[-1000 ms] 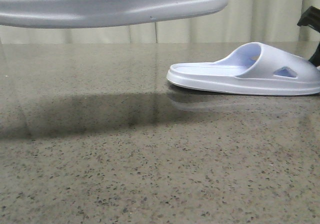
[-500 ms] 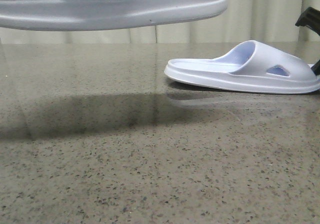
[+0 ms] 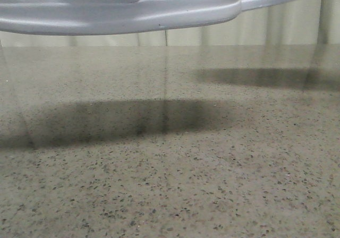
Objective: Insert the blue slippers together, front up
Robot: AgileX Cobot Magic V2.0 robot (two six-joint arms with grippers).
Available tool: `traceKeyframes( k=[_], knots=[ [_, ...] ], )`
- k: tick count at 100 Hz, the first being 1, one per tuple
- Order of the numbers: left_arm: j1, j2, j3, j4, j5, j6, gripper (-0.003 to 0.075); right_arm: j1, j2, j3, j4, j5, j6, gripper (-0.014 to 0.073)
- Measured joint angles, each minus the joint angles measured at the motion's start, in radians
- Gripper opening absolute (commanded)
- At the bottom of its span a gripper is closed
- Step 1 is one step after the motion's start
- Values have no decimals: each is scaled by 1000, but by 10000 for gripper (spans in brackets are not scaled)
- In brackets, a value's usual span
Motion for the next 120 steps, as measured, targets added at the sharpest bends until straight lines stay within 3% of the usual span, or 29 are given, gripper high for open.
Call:
traceKeyframes(
  k=[34,71,120],
  knots=[
    [0,0,0,1,0,0,15,0,-272,-65,-34,164,-2,-107],
    [0,0,0,-25,5,-2,15,0,-323,-95,-36,473,-2,-107],
    [0,0,0,-42,71,-24,15,142,-305,-95,-32,523,-2,-107]
  ],
)
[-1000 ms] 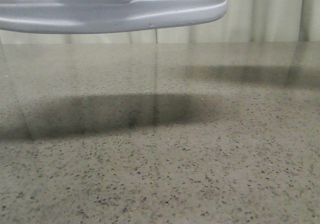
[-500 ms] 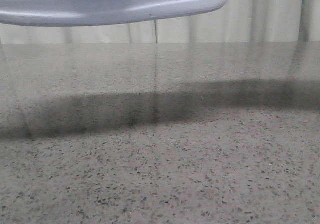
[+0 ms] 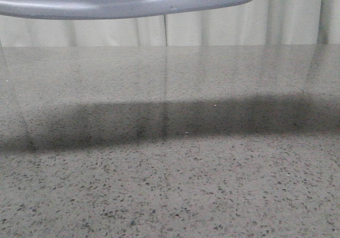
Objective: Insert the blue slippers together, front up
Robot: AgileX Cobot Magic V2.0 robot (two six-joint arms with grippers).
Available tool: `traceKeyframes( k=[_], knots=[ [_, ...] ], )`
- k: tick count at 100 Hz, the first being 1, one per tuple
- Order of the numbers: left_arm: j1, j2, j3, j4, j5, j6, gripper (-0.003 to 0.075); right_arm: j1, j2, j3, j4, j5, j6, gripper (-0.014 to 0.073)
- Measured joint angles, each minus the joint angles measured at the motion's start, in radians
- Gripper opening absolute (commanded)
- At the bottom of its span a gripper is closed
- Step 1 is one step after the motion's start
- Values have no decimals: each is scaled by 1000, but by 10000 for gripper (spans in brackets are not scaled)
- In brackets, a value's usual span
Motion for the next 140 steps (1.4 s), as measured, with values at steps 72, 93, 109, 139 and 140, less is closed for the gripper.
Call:
traceKeyframes(
  k=[72,93,109,139,140],
  knots=[
    [0,0,0,-7,91,0,16,67,95,101,146,-100,0,-107],
    [0,0,0,-8,105,0,16,67,95,200,279,-167,0,-107],
    [0,0,-1,-11,123,0,16,67,95,230,348,-186,0,-107],
    [4,0,-4,-13,153,0,16,82,95,231,377,-188,0,-107],
    [4,0,-4,-13,153,0,16,85,95,231,377,-188,0,-107]
  ],
)
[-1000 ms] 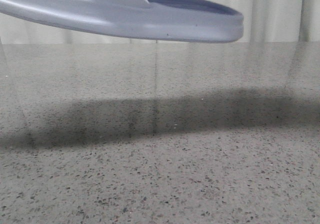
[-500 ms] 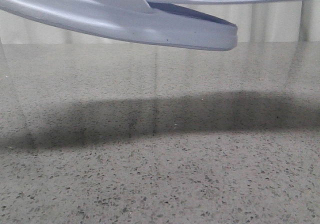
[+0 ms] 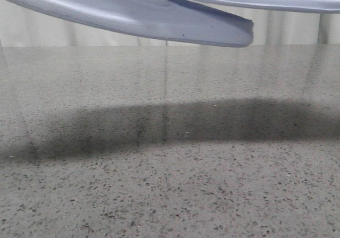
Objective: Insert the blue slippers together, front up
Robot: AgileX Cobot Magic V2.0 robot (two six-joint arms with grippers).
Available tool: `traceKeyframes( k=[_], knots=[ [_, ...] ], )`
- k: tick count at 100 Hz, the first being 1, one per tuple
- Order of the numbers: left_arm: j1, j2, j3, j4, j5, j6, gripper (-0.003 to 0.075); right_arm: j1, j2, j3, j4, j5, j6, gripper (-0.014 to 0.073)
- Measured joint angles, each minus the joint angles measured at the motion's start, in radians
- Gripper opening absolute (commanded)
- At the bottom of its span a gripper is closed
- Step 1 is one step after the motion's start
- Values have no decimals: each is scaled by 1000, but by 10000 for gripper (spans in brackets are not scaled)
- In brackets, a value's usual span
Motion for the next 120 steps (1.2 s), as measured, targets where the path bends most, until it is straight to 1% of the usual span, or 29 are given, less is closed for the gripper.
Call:
traceKeyframes(
  k=[18,44,70,89,96,103,111,120],
  knots=[
    [0,0,0,0,36,0,16,58,2,0,4,-18,-4,-107],
    [3,0,0,-6,57,0,16,153,60,0,4,-96,-6,-107],
    [8,-4,-2,-27,57,3,16,292,105,10,-8,-262,-10,-107],
    [8,-4,-2,-29,33,6,16,306,105,10,-77,-333,-11,-102],
    [8,-4,-2,-29,31,6,16,296,105,10,-125,-337,-11,-57],
    [8,-4,-2,-29,30,6,16,281,105,10,-180,-329,-11,38],
    [8,-4,-2,-23,30,6,16,264,105,10,-230,-312,-11,195],
    [8,-4,-2,-15,33,6,16,243,107,10,-259,-286,-11,365]
  ],
)
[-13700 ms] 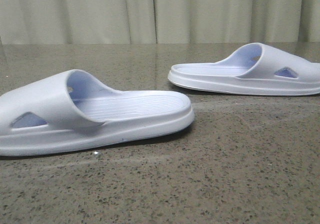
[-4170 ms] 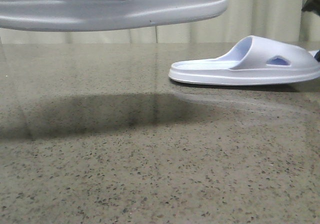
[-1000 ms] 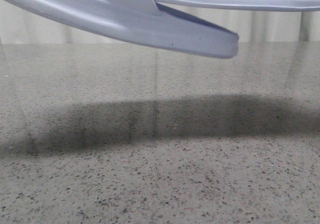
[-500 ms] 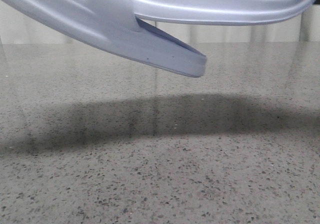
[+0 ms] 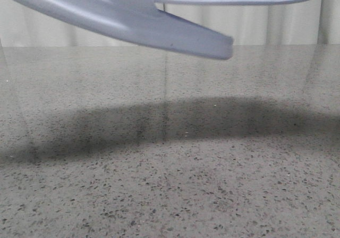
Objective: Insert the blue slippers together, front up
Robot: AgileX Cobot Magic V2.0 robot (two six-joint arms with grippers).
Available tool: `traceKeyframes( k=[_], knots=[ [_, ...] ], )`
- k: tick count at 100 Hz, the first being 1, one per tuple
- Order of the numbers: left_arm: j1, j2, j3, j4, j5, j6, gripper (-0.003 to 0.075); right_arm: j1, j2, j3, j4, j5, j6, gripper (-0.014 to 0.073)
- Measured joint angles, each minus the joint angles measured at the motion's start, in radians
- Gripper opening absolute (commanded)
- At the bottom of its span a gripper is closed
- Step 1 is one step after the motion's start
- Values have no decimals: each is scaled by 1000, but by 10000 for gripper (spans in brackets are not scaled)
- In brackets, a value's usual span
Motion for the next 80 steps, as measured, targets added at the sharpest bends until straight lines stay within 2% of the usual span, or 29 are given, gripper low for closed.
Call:
traceKeyframes(
  k=[9,16,36,55,80],
  knots=[
    [0,0,0,5,11,0,16,-23,0,0,-28,21,2,474],
    [-2,0,0,10,13,0,16,-51,0,0,-54,25,2,510],
    [-6,0,0,20,10,0,16,-165,-52,0,-106,20,2,514],
    [-8,0,0,32,-26,0,16,-277,-133,0,-152,-57,2,514],
    [-8,39,0,54,-97,7,16,-301,-174,-4,-189,-110,2,514]
  ],
)
